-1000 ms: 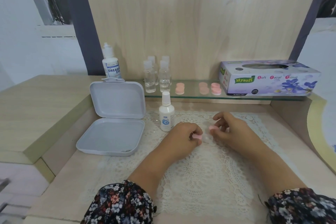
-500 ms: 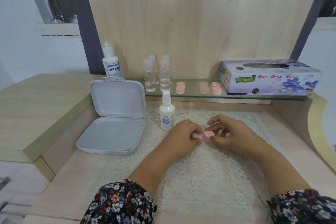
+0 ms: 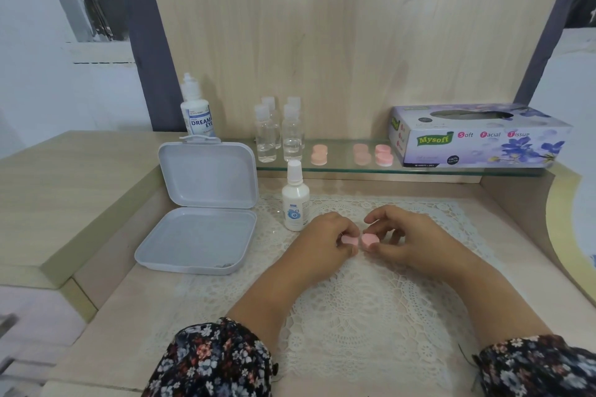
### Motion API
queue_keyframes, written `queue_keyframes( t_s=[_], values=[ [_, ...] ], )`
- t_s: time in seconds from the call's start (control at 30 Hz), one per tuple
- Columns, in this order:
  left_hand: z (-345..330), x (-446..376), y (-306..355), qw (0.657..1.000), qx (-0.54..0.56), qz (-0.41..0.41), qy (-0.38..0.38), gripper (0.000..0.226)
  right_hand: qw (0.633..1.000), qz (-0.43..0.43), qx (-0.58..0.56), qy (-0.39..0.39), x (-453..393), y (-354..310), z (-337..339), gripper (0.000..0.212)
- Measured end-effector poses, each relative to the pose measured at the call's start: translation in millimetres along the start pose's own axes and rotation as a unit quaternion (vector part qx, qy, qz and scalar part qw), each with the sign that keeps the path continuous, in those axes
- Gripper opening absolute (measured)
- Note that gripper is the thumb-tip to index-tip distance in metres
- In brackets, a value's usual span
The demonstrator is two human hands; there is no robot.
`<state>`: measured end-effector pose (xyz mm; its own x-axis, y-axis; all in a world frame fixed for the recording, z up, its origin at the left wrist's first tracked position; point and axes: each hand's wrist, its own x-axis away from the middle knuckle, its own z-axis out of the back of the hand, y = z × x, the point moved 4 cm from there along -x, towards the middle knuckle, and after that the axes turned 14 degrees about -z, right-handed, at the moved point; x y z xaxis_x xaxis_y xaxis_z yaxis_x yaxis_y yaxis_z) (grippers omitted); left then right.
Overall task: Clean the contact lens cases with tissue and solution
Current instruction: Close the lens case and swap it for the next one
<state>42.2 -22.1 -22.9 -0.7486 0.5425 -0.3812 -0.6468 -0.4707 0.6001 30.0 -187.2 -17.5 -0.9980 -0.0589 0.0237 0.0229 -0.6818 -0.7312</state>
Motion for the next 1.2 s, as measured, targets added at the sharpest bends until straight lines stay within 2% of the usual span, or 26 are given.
queue_keyframes(
  t_s=[0.17,0.37,0.53,0.83,1.07,1.2],
  values=[
    [0.2,-0.4,0.0,1.000,-0.007,-0.001,0.000,0.018,1.000,-0.007,-0.005,0.008,-3.3,2.7,-0.4,0.034],
    [-0.4,-0.4,-0.1,1.000,-0.003,0.002,-0.001,0.017,1.000,-0.022,0.014,-0.008,-2.5,3.9,-0.9,0.064],
    [-0.2,0.4,0.1,1.000,0.011,0.004,0.002,0.015,0.998,-0.031,-0.042,-0.031,0.1,2.8,-2.2,0.064],
    [-0.1,-0.2,0.3,1.000,0.001,0.002,-0.003,0.016,0.999,-0.034,0.003,0.001,-1.2,-2.4,-4.5,0.064],
    [-0.4,-1.1,1.5,1.000,-0.003,0.003,-0.003,0.016,0.999,-0.047,0.018,-0.020,-2.7,-0.5,-6.5,0.086],
    [-0.9,-0.5,1.0,1.000,0.001,0.004,0.001,0.015,0.998,-0.039,-0.022,-0.040,0.0,-1.3,-2.6,0.077]
  ],
)
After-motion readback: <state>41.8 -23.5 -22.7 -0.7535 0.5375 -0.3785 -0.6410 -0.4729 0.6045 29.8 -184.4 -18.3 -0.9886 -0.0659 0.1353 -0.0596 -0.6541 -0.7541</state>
